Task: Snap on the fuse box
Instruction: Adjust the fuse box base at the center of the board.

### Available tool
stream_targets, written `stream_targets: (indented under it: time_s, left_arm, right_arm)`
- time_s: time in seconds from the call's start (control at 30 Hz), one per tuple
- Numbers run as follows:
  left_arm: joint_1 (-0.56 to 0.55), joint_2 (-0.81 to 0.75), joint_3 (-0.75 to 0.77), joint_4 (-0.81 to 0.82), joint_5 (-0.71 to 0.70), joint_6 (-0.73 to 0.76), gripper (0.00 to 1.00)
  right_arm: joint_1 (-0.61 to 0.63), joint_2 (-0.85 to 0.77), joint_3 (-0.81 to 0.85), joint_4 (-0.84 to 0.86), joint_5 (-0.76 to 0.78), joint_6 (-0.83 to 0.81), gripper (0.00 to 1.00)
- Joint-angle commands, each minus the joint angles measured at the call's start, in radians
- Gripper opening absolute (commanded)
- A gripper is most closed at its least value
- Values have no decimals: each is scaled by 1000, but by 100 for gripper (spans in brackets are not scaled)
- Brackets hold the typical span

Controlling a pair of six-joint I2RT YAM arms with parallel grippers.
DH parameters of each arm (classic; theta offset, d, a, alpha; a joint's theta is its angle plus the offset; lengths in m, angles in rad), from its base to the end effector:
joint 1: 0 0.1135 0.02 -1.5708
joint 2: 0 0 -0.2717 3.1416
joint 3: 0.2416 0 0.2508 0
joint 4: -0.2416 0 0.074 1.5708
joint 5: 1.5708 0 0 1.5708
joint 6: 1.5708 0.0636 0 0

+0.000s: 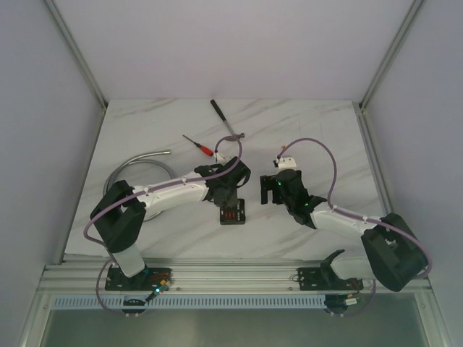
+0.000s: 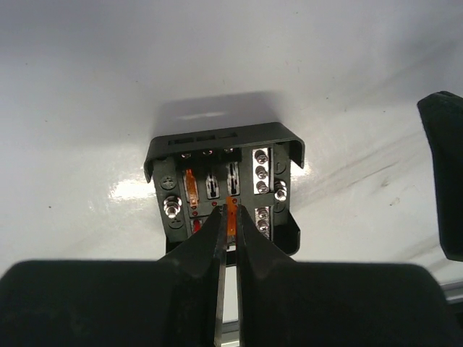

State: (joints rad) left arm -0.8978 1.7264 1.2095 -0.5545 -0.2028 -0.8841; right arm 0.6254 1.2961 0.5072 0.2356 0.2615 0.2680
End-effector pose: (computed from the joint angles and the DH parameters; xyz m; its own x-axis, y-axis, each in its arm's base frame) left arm 0.2399 -0.2804 0.1941 -0.8928 -0.0953 -0.4403 0.0243 0.9658 -0.2583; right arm 0.2331 0.1481 0.1733 -0.5134 -0.0552 -0.8564 -0.2605 0.9608 0.0943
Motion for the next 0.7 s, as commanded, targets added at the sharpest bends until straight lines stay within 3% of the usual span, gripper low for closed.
stream_targets:
  time_s: [0.0, 0.67]
  left_arm:
    - [6, 20, 20, -40, -25, 20, 0]
    - [9, 61, 41, -37, -50, 45, 0]
  right_arm:
    - [-3, -10, -6, 34, 40, 0, 99]
    - [-4, 15, 13, 17, -8, -18, 99]
